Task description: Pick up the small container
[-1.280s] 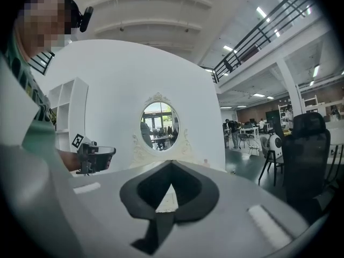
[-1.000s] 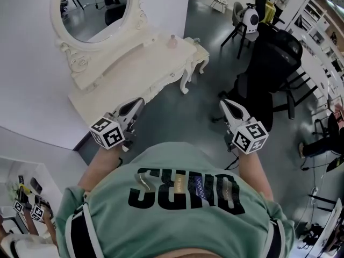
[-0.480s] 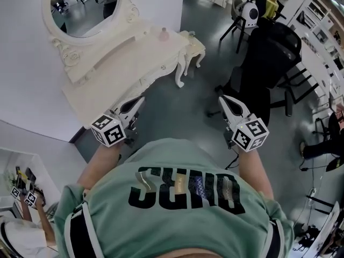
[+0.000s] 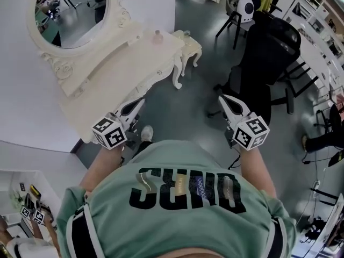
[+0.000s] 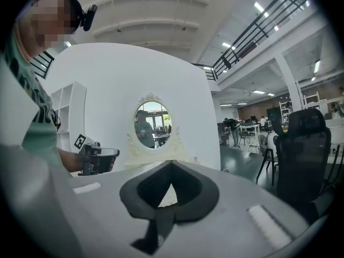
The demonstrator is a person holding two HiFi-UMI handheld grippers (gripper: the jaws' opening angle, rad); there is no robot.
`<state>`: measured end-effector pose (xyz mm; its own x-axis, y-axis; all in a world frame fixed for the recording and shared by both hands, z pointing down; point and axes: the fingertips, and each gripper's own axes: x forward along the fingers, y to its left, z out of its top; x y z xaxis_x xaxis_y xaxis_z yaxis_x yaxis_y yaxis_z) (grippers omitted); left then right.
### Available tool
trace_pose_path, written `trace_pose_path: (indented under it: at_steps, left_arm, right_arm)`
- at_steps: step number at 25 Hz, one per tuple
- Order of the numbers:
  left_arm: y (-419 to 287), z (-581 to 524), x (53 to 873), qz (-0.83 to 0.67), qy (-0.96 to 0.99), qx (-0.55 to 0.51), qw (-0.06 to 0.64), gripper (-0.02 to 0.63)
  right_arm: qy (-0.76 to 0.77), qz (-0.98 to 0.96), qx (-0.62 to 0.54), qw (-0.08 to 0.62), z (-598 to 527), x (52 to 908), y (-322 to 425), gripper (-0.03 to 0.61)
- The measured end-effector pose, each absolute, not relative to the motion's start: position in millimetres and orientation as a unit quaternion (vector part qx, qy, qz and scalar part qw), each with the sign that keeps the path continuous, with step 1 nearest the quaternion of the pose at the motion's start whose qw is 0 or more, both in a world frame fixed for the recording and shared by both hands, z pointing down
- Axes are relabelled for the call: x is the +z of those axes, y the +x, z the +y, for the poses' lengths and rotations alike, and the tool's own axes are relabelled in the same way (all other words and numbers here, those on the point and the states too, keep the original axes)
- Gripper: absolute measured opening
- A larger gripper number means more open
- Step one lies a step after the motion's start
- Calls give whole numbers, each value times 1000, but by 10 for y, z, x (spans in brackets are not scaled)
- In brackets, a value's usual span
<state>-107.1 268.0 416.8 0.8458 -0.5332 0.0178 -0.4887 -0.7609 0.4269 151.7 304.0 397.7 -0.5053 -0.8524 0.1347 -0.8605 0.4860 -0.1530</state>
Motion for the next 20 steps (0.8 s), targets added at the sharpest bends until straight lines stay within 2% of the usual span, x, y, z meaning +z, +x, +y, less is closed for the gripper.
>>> trace_pose_path:
  at_steps: [14,20]
  left_arm:
    - [-1750,228,4102,-192,959,-43,202,4]
    - [-2120,-589,4277,-190,953,-38,233,5]
  right_arm:
    - [557,-826,85,11,892,3804,684,9]
    - [557,-825,94,23,-5,3793,280,9]
